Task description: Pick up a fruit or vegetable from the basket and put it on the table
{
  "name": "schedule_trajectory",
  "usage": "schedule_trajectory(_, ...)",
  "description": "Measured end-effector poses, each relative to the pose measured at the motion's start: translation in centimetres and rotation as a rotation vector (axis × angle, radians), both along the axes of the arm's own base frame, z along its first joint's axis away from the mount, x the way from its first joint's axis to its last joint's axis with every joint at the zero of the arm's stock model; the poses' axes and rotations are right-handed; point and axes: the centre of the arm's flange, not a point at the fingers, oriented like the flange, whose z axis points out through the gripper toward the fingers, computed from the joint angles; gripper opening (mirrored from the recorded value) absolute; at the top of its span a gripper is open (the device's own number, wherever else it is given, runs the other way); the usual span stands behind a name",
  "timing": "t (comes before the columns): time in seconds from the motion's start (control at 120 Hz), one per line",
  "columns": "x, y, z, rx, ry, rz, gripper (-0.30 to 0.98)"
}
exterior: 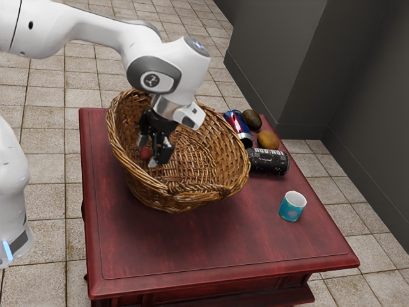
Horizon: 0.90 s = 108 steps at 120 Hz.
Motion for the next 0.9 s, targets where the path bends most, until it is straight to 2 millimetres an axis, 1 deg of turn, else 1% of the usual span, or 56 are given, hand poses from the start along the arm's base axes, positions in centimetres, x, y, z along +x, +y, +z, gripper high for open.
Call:
schedule_trajectory(0.158,0.1,-0.2,0.2,0.003,-0.006,-0.003,0.36)
schedule_trajectory(0.25,0.0,-0.2,0.1,0.004,-0.004,-0.002,0.30)
schedule_trajectory(0.45,0.1,0.7,-0.2,0.004,0.008,0.020,0.21)
schedule_trajectory(0.575,0.1,0.5,-0.4,0.008,0.015,0.019,0.17)
schedule_trajectory(0.658,0.2,-0.6,0.1,0.023,0.007,-0.001,0.17)
schedule_trajectory(0.683,0.3,-1.0,0.7,0.029,-0.001,-0.009,0.16)
schedule_trajectory(0.733,0.6,-2.2,3.1,0.050,-0.032,-0.030,0.16)
schedule_trajectory(0.767,0.8,-2.7,5.2,0.068,-0.057,-0.040,0.15)
schedule_trajectory(0.817,1.0,-3.1,9.1,0.101,-0.101,-0.049,0.16)
schedule_trajectory(0.9,1.1,-2.4,14.4,0.151,-0.146,-0.042,0.16)
